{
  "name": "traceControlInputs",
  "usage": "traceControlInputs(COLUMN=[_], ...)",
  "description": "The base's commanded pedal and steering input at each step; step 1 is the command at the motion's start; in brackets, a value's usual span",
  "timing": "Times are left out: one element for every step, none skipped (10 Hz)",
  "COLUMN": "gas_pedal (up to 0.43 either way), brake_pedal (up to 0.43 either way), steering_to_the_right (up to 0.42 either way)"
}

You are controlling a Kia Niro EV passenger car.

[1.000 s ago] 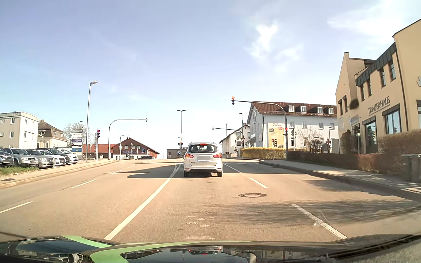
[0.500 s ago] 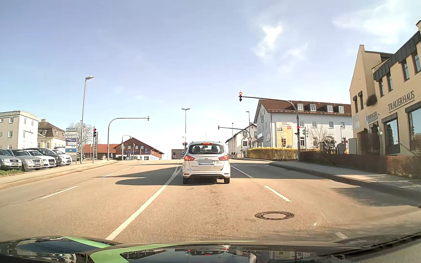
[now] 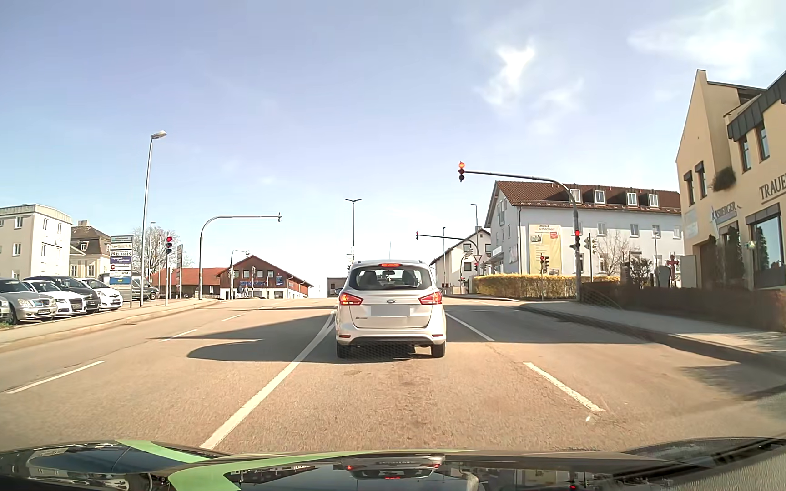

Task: Follow the waypoints while adhering to traffic rules and regulations

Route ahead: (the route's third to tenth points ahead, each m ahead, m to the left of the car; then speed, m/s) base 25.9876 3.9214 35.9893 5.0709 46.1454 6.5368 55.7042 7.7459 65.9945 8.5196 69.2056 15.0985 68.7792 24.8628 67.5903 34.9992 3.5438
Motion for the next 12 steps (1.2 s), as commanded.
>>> traceControlInputs(gas_pedal=[0.000,0.000,0.000,0.000,0.000,0.000,0.000,0.000,0.000,0.000,0.000,0.000], brake_pedal=[0.159,0.159,0.165,0.165,0.165,0.165,0.171,0.171,0.171,0.177,0.183,0.183], steering_to_the_right=[-0.035,-0.035,-0.035,-0.035,-0.035,-0.035,-0.035,-0.035,-0.035,-0.033,-0.033,-0.032])
